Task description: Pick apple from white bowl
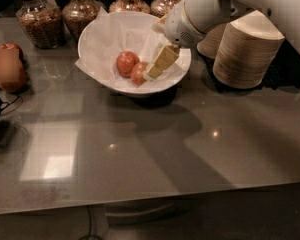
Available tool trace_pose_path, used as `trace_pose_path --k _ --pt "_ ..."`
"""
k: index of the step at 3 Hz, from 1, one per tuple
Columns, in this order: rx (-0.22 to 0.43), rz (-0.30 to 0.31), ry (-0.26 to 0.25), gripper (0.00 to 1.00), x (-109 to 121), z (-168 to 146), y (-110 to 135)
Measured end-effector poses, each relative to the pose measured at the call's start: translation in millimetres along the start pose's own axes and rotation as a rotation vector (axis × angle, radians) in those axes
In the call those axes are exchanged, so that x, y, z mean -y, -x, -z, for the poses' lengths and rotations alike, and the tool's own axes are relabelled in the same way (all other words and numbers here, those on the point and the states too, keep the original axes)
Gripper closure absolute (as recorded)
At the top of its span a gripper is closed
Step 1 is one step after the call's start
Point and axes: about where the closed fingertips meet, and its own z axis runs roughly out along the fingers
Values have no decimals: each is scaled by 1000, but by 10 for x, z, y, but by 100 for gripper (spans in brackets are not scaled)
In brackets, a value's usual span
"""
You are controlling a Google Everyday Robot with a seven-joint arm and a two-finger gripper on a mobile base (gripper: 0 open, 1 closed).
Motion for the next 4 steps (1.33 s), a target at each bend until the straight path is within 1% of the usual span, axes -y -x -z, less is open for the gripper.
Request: trace_pose_path --k 1,2,3,4 --pt "1 1 -1 24 3 2 7" --pt "1 1 0 22 3 2 7" --pt "-11 -30 24 23 -69 -174 -123" --pt "-27 -74 47 24 -155 -335 -299"
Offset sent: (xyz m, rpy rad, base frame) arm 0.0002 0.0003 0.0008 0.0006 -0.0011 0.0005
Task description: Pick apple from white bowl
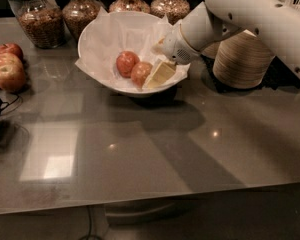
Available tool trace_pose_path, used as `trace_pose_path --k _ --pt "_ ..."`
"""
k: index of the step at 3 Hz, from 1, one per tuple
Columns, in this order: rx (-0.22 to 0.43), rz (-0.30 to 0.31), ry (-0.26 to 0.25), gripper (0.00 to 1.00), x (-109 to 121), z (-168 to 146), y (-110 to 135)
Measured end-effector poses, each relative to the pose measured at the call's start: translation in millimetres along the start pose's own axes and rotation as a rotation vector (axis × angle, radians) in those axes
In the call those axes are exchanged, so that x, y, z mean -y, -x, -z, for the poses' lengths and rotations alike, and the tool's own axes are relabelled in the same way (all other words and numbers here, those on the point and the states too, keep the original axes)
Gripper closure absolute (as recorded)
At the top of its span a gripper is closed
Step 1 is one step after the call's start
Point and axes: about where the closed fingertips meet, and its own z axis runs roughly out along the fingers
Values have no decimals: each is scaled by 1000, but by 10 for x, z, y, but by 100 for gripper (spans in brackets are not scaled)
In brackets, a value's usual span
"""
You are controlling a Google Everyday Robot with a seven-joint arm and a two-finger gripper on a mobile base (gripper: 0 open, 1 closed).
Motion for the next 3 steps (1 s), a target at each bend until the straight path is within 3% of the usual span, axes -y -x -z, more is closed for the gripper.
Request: trace_pose_path --k 1,3 --pt "-7 -30 10 26 -34 -118 -104" --pt "-12 -18 -10 25 99 -61 -19"
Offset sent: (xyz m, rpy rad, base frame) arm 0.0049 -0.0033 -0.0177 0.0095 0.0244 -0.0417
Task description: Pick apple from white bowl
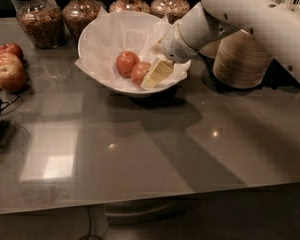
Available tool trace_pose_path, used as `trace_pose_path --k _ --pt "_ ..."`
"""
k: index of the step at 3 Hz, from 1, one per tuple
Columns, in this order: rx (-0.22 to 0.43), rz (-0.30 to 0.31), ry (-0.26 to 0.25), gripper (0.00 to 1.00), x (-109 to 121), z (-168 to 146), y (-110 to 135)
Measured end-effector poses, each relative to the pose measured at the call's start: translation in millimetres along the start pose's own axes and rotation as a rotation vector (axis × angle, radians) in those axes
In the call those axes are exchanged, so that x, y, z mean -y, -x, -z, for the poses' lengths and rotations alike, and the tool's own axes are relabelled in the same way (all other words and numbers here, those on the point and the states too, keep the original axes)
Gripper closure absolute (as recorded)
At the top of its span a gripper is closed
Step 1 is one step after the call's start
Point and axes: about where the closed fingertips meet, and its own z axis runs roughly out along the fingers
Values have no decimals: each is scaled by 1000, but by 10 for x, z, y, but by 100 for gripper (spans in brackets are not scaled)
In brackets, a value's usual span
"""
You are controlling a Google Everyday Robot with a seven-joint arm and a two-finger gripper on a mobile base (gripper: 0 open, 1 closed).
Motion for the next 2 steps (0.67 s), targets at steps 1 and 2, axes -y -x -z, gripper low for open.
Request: trace_pose_path --k 1,2 --pt "-4 29 -7 18 43 215 147" --pt "2 63 -17 19 64 380 297"
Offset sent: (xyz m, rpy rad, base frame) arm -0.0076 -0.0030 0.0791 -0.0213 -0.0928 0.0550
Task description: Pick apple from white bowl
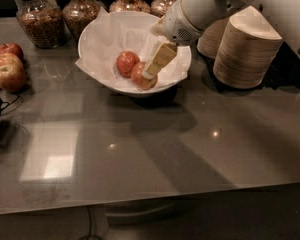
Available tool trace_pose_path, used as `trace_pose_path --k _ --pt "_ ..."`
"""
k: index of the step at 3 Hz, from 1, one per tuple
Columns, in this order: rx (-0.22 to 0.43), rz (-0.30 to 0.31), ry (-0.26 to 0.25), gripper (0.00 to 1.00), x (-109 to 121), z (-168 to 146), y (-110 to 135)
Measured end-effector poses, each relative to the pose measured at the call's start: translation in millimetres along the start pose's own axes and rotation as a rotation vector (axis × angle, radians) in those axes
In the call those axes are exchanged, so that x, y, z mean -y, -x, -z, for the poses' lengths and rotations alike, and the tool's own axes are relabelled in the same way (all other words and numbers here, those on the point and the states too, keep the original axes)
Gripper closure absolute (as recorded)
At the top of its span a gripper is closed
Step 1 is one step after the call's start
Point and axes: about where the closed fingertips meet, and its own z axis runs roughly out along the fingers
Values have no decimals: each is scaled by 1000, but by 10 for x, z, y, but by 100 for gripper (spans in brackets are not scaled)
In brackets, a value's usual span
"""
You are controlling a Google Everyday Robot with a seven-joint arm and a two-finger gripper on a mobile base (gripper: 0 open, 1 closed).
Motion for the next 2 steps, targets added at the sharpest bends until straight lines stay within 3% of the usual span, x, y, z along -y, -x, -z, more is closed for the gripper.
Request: trace_pose_path --k 1,2 --pt "19 4 4 22 -10 -30 49" --pt "24 -1 11 32 -38 -106 32"
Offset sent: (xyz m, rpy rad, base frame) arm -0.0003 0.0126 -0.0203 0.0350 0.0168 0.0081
